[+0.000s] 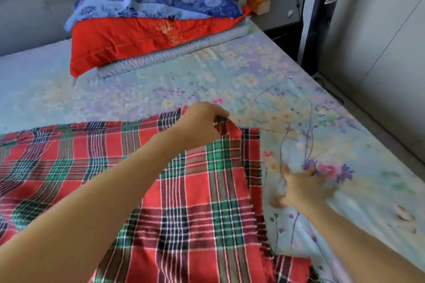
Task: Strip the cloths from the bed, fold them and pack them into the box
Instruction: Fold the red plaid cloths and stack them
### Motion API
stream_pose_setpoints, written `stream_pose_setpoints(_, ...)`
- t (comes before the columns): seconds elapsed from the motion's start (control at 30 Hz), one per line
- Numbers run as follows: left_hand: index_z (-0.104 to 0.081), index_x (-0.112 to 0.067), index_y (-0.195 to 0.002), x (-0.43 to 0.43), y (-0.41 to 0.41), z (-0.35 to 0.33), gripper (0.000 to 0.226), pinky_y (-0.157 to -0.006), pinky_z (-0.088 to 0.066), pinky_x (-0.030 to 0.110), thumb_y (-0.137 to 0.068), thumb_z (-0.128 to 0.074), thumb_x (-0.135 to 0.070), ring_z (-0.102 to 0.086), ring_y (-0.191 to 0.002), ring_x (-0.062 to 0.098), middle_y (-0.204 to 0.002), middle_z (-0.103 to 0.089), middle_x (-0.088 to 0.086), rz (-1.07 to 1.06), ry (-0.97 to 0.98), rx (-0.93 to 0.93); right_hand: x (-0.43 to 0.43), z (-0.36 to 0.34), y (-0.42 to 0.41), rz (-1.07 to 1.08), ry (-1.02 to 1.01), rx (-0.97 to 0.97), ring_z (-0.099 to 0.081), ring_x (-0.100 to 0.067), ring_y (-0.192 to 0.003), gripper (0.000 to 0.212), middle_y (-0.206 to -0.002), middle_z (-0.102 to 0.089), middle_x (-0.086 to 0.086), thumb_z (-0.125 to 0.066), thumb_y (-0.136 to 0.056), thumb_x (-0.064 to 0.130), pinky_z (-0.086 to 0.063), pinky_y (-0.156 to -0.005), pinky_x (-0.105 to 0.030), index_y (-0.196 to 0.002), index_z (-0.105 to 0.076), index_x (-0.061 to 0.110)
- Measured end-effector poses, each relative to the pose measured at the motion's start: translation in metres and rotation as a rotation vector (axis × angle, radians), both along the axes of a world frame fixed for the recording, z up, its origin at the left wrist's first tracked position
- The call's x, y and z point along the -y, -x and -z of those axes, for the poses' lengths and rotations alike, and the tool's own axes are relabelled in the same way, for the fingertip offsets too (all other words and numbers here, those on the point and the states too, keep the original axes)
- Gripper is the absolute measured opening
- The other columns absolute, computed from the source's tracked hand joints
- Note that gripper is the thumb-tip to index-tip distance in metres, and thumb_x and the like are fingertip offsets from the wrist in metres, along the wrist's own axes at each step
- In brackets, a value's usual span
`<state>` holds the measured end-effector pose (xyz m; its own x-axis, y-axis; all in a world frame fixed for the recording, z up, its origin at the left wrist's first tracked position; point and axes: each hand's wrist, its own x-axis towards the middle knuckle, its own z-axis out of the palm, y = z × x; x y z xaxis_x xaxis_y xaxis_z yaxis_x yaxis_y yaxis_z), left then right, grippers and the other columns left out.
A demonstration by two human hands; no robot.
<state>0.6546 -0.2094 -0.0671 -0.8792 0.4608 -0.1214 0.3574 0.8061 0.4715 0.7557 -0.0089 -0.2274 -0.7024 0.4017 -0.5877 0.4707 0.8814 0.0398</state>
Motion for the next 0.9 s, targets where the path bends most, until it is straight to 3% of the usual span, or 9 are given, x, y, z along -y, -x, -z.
stream_pose_setpoints(0.13, -0.069, -0.008, -0.111, -0.056, 0.044, -0.004, 0.024, -0.09, -0.043, 0.027, -0.088, -0.06, -0.008, -0.06, -0.107, 0.024, -0.114, -0.067, 0.01, 0.164, 0.11, -0.119, 0.002, 0.0, -0.005, 0.021, -0.003, -0.062, -0.017, -0.051, -0.136, 0.082, -0.149, -0.012, -0.033, -0.056, -0.088, 0.041, -0.026, -0.107, -0.061, -0.149, 0.0, 0.041)
stream_pose_setpoints(0.2, -0.073, -0.006, -0.099, -0.08, 0.059, -0.006, 0.017, -0.077, -0.042, 0.025, -0.087, -0.062, -0.014, -0.063, -0.093, 0.024, -0.1, -0.071, 0.012, 0.175, 0.087, -0.129, 0.001, 0.003, -0.006, 0.04, -0.019, -0.114, -0.015, -0.049, -0.138, 0.063, -0.152, -0.01, -0.029, -0.04, -0.096, 0.031, -0.026, -0.107, -0.06, -0.149, -0.007, 0.04)
stream_pose_setpoints(0.33, -0.072, -0.007, -0.081, -0.096, 0.079, 0.0, 0.016, -0.056, -0.043, 0.011, -0.087, -0.065, -0.021, -0.059, -0.054, 0.003, -0.078, -0.071, 0.006, 0.146, -0.025, -0.002, -0.001, 0.007, -0.003, 0.076, 0.024, -0.128, -0.003, -0.05, -0.14, 0.057, -0.154, 0.001, -0.03, -0.03, -0.101, 0.028, -0.014, -0.109, -0.066, -0.149, -0.003, 0.043)
stream_pose_setpoints(0.43, -0.073, -0.016, -0.096, -0.095, 0.088, 0.032, 0.026, -0.066, -0.04, 0.022, -0.083, -0.069, -0.039, -0.059, -0.08, 0.015, -0.087, -0.067, 0.002, 0.166, 0.252, 0.03, -0.003, 0.007, -0.001, 0.081, 0.052, -0.074, -0.001, -0.052, -0.14, 0.083, -0.153, 0.004, -0.031, -0.061, -0.088, 0.045, -0.011, -0.107, -0.066, -0.147, -0.003, 0.044)
stream_pose_setpoints(0.53, -0.068, -0.026, -0.112, -0.097, 0.086, 0.075, 0.034, -0.092, -0.039, 0.03, -0.084, -0.065, -0.043, -0.053, -0.112, 0.025, -0.116, -0.063, 0.0, 0.18, 0.51, -0.03, -0.004, 0.008, 0.0, 0.068, 0.067, -0.055, 0.001, -0.053, -0.139, 0.093, -0.152, 0.005, -0.033, -0.065, -0.083, 0.05, -0.011, -0.108, -0.068, -0.147, 0.001, 0.044)
stream_pose_setpoints(0.63, -0.069, -0.024, -0.086, -0.096, 0.081, 0.102, 0.013, -0.084, -0.042, 0.031, -0.083, -0.067, -0.036, -0.056, -0.106, 0.028, -0.094, -0.063, 0.0, 0.147, 0.477, 0.02, -0.005, 0.006, 0.002, 0.052, 0.07, -0.034, 0.002, -0.054, -0.139, 0.105, -0.152, 0.006, -0.034, -0.072, -0.075, 0.054, -0.01, -0.107, -0.068, -0.147, 0.004, 0.042)
stream_pose_setpoints(0.73, -0.045, -0.021, -0.056, -0.097, 0.081, 0.121, 0.034, -0.064, -0.04, 0.027, -0.08, -0.07, -0.021, -0.056, -0.081, 0.029, -0.065, -0.044, -0.002, 0.113, 0.436, 0.062, -0.006, 0.008, 0.003, 0.044, 0.051, -0.028, 0.002, -0.054, -0.139, 0.104, -0.152, 0.006, -0.033, -0.071, -0.077, 0.053, -0.01, -0.108, -0.067, -0.147, 0.005, 0.042)
stream_pose_setpoints(0.83, -0.054, -0.013, -0.081, -0.101, 0.077, 0.125, 0.009, -0.065, -0.041, 0.03, -0.085, -0.06, -0.009, -0.055, -0.084, 0.03, -0.085, -0.051, 0.006, 0.177, 0.465, 0.059, -0.006, 0.01, 0.004, 0.045, 0.053, -0.035, 0.002, -0.054, -0.139, 0.101, -0.152, 0.005, -0.033, -0.069, -0.078, 0.054, -0.01, -0.109, -0.067, -0.147, 0.004, 0.042)
stream_pose_setpoints(0.9, -0.05, -0.005, -0.104, -0.102, 0.073, 0.124, 0.017, -0.066, -0.04, 0.031, -0.087, -0.054, -0.005, -0.057, -0.094, 0.032, -0.097, -0.055, 0.013, 0.193, 0.497, 0.052, -0.006, 0.007, 0.003, 0.032, 0.045, -0.026, 0.001, -0.054, -0.139, 0.106, -0.151, 0.005, -0.034, -0.071, -0.073, 0.058, -0.009, -0.108, -0.066, -0.147, 0.003, 0.042)
